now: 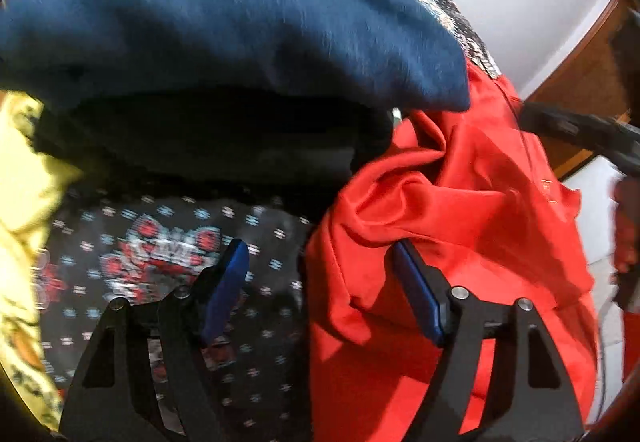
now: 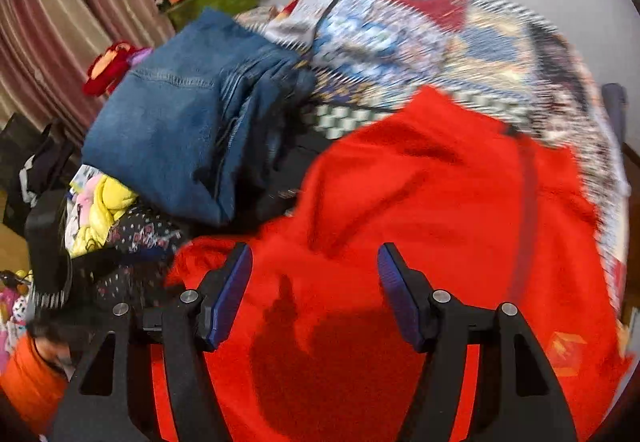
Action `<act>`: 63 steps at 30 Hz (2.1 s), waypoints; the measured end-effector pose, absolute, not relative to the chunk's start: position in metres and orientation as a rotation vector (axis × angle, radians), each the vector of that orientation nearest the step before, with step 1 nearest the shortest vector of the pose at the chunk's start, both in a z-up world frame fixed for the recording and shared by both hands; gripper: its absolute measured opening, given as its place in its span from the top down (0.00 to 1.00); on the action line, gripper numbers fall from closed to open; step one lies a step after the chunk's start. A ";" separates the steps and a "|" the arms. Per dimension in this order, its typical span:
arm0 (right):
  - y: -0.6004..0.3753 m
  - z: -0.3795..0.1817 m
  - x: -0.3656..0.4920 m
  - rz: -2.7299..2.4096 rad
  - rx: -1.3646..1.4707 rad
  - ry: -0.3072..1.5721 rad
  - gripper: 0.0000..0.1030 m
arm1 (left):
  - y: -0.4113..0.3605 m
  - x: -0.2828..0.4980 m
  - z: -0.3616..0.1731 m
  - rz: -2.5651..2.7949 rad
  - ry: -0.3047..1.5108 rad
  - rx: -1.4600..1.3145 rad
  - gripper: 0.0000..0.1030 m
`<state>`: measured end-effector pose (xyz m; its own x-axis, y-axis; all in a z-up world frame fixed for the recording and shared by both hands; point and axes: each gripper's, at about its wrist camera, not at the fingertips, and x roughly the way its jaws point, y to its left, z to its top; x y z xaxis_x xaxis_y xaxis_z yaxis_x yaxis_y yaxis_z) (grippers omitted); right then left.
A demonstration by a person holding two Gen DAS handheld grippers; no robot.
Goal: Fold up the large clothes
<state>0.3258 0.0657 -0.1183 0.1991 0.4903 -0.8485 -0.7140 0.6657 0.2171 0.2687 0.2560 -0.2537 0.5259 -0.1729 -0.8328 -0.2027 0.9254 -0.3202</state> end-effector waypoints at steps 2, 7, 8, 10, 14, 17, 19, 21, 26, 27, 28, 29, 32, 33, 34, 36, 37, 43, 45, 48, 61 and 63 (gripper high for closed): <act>0.084 -0.139 0.339 0.850 -0.251 1.126 0.48 | 0.254 0.270 -0.260 -0.012 1.028 -0.416 0.34; 0.101 -0.174 0.360 0.884 -0.191 1.251 0.96 | 0.248 0.271 -0.267 -0.016 1.029 -0.376 0.37; 0.102 -0.173 0.361 0.895 -0.190 1.236 0.96 | 0.246 0.271 -0.267 -0.008 1.026 -0.353 0.37; 0.100 -0.166 0.364 0.906 -0.161 1.215 0.97 | 0.242 0.271 -0.267 0.005 1.024 -0.319 0.37; 0.096 -0.129 0.381 0.908 -0.077 1.123 0.98 | 0.235 0.275 -0.270 0.040 1.024 -0.272 0.36; 0.096 -0.099 0.399 0.876 -0.043 1.033 0.98 | 0.229 0.276 -0.273 0.047 1.025 -0.278 0.36; 0.099 -0.092 0.407 0.811 -0.077 0.987 0.98 | 0.230 0.274 -0.274 0.050 1.024 -0.279 0.35; 0.106 -0.095 0.416 0.781 -0.095 1.004 0.98 | 0.230 0.269 -0.276 0.058 1.028 -0.275 0.34; 0.082 -0.100 0.410 0.704 -0.085 1.054 0.82 | 0.227 0.269 -0.271 0.094 1.050 -0.253 0.33; 0.070 -0.098 0.408 0.698 -0.066 1.066 0.75 | 0.227 0.267 -0.270 0.102 1.056 -0.249 0.33; 0.060 -0.096 0.407 0.688 -0.056 1.074 0.57 | 0.227 0.265 -0.268 0.109 1.061 -0.246 0.33; 0.044 -0.092 0.401 0.674 -0.047 1.071 0.45 | 0.226 0.262 -0.264 0.120 1.064 -0.238 0.33; 0.008 -0.085 0.380 0.654 -0.071 1.038 0.43 | 0.220 0.251 -0.253 0.145 1.060 -0.205 0.33; -0.005 -0.084 0.373 0.641 -0.092 1.038 0.43 | 0.216 0.246 -0.249 0.151 1.057 -0.191 0.33; -0.020 -0.084 0.366 0.626 -0.111 1.041 0.42 | 0.212 0.243 -0.243 0.157 1.051 -0.172 0.33; -0.047 -0.085 0.352 0.606 -0.132 1.035 0.42 | 0.202 0.236 -0.233 0.158 1.036 -0.141 0.33; -0.067 -0.087 0.342 0.589 -0.146 1.033 0.39 | 0.195 0.233 -0.227 0.156 1.029 -0.125 0.33; -0.162 -0.097 0.310 0.441 -0.125 1.023 0.28 | 0.162 0.234 -0.196 0.122 0.991 -0.075 0.33; -0.188 -0.101 0.304 0.399 -0.087 1.037 0.28 | 0.151 0.239 -0.186 0.107 0.977 -0.064 0.32; -0.244 -0.110 0.298 0.295 0.028 1.063 0.28 | 0.127 0.253 -0.173 0.078 0.955 -0.051 0.28; -0.382 -0.183 0.306 0.063 0.461 1.224 0.28 | 0.042 0.309 -0.203 -0.047 1.028 -0.001 0.20; -0.389 -0.192 0.310 0.067 0.520 1.227 0.28 | 0.036 0.314 -0.216 -0.052 1.061 0.012 0.20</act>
